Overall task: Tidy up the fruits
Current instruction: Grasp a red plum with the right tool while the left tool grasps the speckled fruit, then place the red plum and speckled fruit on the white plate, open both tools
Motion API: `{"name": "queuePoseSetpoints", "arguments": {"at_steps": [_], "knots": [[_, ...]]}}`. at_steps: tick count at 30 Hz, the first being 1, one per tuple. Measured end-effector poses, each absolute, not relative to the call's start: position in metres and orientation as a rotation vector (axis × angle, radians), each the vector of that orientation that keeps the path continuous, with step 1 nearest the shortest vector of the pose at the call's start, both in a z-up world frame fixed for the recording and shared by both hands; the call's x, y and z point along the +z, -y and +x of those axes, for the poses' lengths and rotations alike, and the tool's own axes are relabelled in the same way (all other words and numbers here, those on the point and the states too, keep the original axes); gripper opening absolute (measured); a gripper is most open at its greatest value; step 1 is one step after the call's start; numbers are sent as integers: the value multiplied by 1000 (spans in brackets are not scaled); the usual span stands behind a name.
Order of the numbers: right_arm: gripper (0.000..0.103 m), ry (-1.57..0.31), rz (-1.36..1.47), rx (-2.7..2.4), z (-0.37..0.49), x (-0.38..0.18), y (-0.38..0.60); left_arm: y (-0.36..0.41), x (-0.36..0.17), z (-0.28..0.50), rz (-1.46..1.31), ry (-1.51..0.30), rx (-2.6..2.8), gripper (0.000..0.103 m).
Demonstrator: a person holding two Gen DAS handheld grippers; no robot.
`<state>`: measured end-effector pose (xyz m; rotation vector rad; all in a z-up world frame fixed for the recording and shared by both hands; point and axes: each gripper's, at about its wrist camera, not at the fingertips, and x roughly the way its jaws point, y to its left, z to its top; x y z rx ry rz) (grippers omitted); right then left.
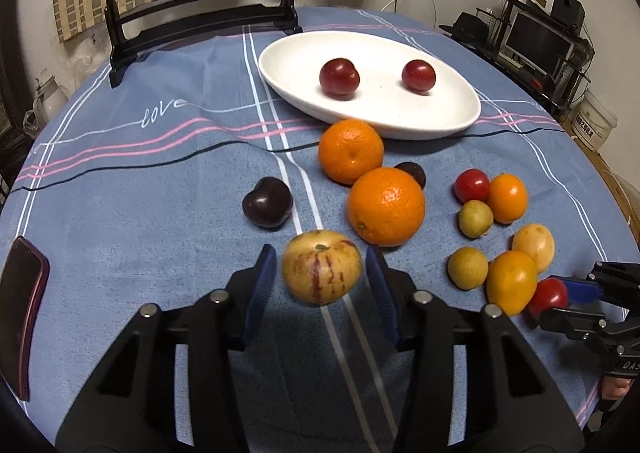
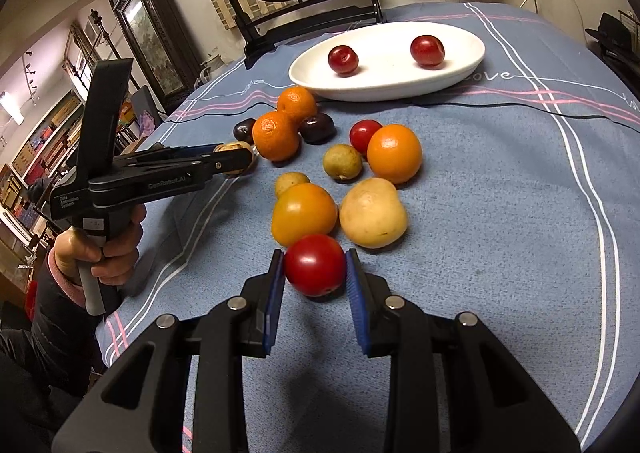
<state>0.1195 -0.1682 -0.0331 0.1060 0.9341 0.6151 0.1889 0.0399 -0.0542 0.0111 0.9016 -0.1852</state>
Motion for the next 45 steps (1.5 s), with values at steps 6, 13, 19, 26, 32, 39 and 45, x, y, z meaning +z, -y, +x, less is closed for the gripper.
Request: {"name": "queuePoseSetpoints", "arguments": {"at_steps": [6, 13, 19, 26, 32, 39, 45], "knots": [[31, -930, 105, 613, 119, -33, 168, -40, -56, 189, 4, -914, -190, 41], [31, -917, 131, 658, 117, -28, 174, -39, -53, 183, 2, -910, -184, 40], [31, -884, 171, 670, 127, -9, 189, -39, -25, 183, -32, -858, -222, 40], [31, -736, 120, 565, 186, 25, 184, -6, 11, 230, -11, -779, -249, 40], [31, -745, 31, 474, 263, 21, 163, 24, 5, 279, 13, -820, -257, 40], [30, -851, -13, 434, 312, -9, 154, 29, -18, 313, 20, -897, -231, 40], [31, -878, -51, 436, 320, -20, 148, 34, -32, 325, 48, -933, -211, 42]]}}
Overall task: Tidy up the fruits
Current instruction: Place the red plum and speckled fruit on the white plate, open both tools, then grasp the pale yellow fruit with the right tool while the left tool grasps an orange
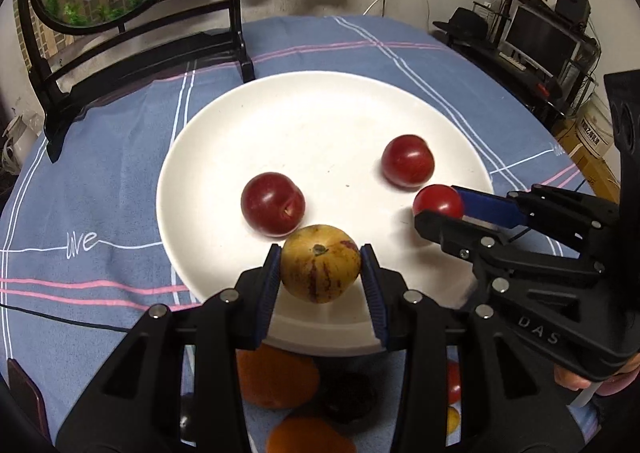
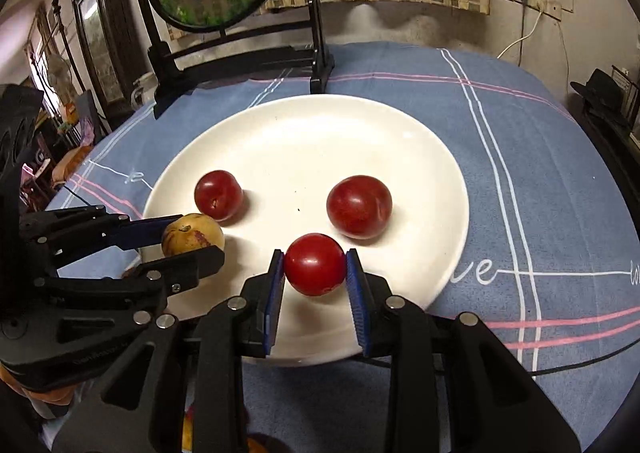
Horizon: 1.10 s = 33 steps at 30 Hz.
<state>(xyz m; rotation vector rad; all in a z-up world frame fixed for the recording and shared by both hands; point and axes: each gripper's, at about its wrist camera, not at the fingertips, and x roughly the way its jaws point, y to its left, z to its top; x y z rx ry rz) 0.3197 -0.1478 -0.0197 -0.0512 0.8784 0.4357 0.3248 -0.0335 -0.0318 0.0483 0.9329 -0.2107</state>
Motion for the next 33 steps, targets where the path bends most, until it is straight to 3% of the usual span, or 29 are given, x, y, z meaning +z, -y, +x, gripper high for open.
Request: {"name": "queuePoseSetpoints", "arguments": {"at_steps": [1, 3, 9, 14, 20, 26, 33], "knots": [[32, -882, -50, 436, 319, -21, 148, 33, -32, 324, 50, -935, -203, 46], [34, -880, -47, 427, 317, -19, 150, 30, -28, 321, 67, -909, -173, 64], [52, -789, -24, 449, 279, 13, 164, 21, 5, 284, 85, -816, -139, 92], [54, -762, -51, 438, 224, 20, 178, 23, 14, 219, 154, -776, -107, 96], [55, -814, -39, 430, 159, 1, 192, 17, -9, 145, 32, -776, -203, 99], [55, -903, 6, 448, 142, -23, 190, 15, -45, 119, -40, -851, -223, 99], [55, -926, -32, 462, 144, -27, 175, 17, -46, 113, -15, -835, -237, 99]]}}
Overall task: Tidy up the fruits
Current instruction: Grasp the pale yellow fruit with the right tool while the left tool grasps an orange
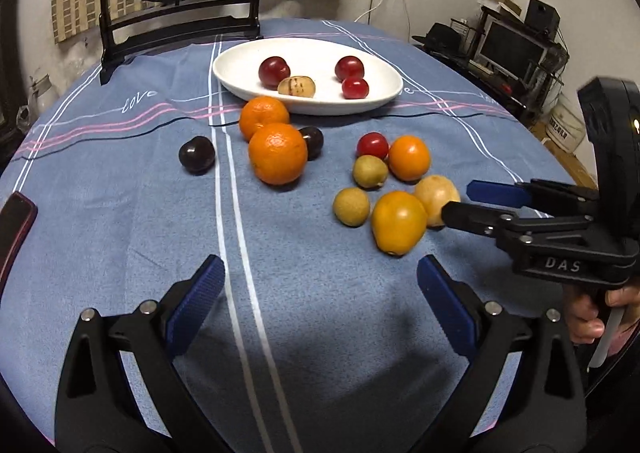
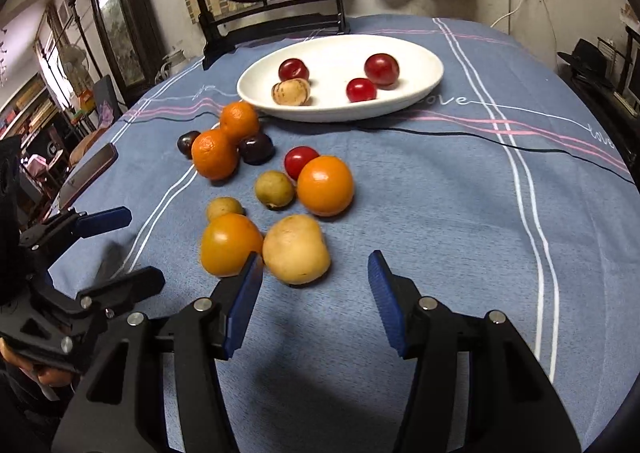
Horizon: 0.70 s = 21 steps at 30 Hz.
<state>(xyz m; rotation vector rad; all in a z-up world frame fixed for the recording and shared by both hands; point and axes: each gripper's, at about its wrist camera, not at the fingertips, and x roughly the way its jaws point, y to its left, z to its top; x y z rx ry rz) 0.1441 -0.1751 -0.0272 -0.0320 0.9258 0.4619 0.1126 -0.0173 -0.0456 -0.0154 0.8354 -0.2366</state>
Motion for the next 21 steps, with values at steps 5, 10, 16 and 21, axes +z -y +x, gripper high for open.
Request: {"name": "queuePoseSetpoints", "arguments": {"at_steps": [5, 10, 16, 21], "knots": [[55, -950, -61, 458, 153, -31, 166, 18, -46, 111, 2, -827, -246, 99], [53, -969, -84, 456, 157, -35, 160, 14, -46, 113, -17, -830, -254, 99], [38, -976, -80, 505, 157, -35, 157, 14, -46, 114, -23, -828, -254, 99], [37, -957, 31, 516, 159, -32, 173, 16, -43, 112, -29, -806, -285, 96]]}}
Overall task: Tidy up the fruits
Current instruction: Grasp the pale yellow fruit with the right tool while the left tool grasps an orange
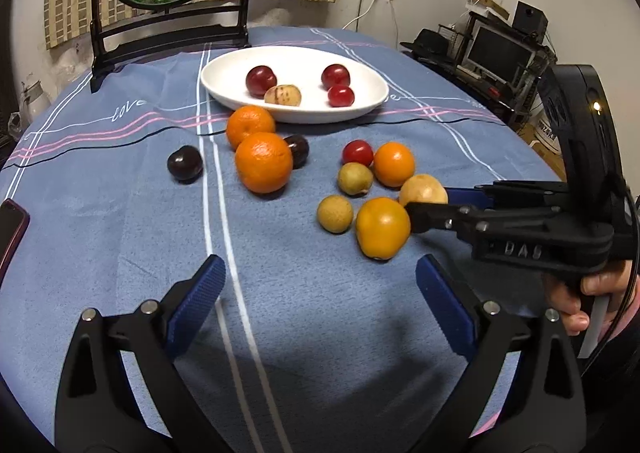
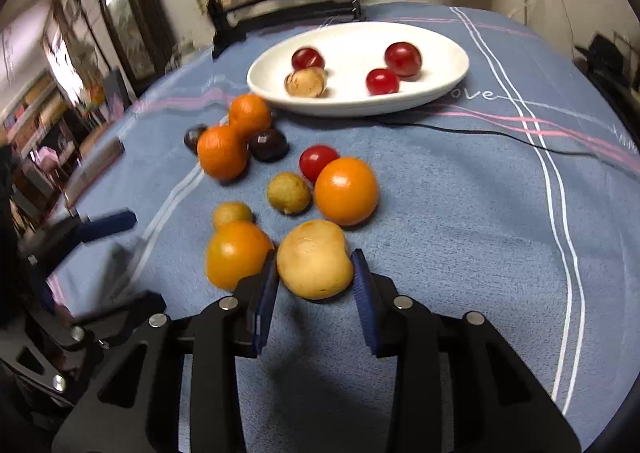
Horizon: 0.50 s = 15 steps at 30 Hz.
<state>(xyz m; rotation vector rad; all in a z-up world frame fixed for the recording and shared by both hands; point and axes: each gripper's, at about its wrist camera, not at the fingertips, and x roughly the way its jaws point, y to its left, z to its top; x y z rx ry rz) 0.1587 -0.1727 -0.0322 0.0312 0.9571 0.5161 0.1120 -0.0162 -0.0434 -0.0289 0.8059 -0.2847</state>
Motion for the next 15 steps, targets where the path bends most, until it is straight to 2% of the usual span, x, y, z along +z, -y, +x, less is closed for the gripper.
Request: {"name": "queuePoseSetpoints", "arguments": {"at_steps": [2, 6, 8, 15], "knots": [[37, -952, 80, 503, 160, -32, 180, 21, -44, 114, -34, -814, -305, 89], [37, -943, 130, 492, 161, -32, 189, 38, -47, 122, -28, -844, -343, 63], [37, -940, 142, 493, 161, -31, 190, 48, -48, 125, -5, -854, -363, 57], [37, -940, 169, 504, 161, -32, 194, 65, -49, 136, 51, -861, -356, 56]]}}
